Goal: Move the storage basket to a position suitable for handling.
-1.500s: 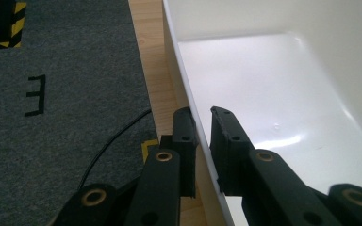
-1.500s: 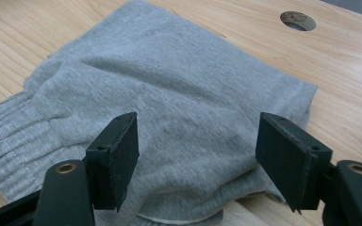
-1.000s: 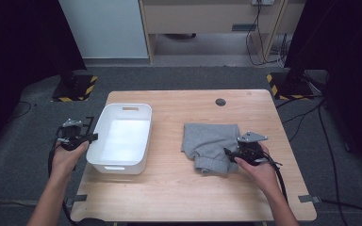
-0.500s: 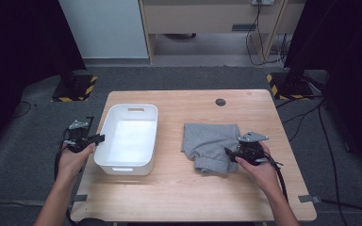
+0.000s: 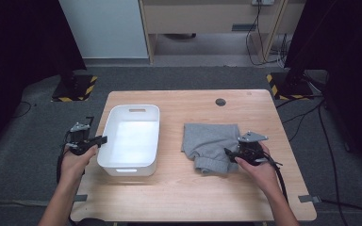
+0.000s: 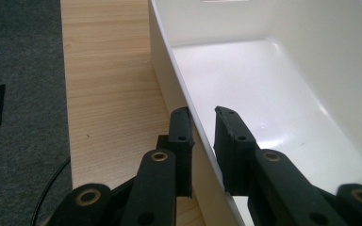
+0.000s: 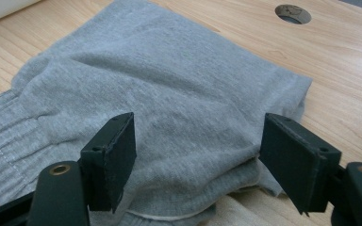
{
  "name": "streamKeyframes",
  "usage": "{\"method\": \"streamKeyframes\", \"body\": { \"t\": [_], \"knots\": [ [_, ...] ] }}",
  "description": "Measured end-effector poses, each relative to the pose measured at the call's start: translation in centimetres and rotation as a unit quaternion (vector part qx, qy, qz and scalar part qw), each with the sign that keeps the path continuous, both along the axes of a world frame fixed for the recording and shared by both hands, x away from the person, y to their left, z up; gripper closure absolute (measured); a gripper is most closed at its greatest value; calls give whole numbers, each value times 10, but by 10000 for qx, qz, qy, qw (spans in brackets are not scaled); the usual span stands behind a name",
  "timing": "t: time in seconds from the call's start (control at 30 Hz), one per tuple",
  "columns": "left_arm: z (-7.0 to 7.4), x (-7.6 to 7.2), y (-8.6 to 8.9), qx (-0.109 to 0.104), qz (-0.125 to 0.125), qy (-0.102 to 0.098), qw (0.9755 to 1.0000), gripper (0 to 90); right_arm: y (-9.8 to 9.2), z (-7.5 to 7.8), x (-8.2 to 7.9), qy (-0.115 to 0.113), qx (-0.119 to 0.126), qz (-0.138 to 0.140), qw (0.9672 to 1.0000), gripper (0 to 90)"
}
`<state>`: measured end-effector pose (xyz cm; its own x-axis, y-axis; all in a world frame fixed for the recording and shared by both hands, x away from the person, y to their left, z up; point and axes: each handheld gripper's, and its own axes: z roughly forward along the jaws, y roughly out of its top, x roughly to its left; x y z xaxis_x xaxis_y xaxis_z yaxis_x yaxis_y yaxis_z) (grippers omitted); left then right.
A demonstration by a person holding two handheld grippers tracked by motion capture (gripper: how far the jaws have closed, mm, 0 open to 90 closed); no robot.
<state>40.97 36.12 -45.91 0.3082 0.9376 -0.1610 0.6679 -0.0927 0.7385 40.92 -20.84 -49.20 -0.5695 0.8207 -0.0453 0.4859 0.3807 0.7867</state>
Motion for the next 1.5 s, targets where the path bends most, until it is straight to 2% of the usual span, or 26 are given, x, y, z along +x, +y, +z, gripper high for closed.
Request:
{"method": "streamKeyframes", "body": {
  "t": [0.27,0.43,0.57,1.07,1.27,1.5],
  "knots": [
    [-1,-10,-7,-46,46,-91,9999,770,0,0,0,15,-4,-2,10000,275],
    [-1,-19,-12,39,44,-93,9999,768,1,-2,1,47,-23,11,10000,264],
    [-2,-26,-15,-1,52,-117,9999,765,1,-2,1,52,-26,22,10000,264],
    [-2,-44,-20,-4,-36,-154,9999,756,1,-2,1,51,-32,2,10000,251],
    [-3,-46,-21,20,-30,-177,9998,754,1,-2,0,55,-32,-1,10000,247],
    [-2,-44,-20,87,-160,-164,9997,750,1,-2,1,60,-36,-7,10000,244]
  ]
}}
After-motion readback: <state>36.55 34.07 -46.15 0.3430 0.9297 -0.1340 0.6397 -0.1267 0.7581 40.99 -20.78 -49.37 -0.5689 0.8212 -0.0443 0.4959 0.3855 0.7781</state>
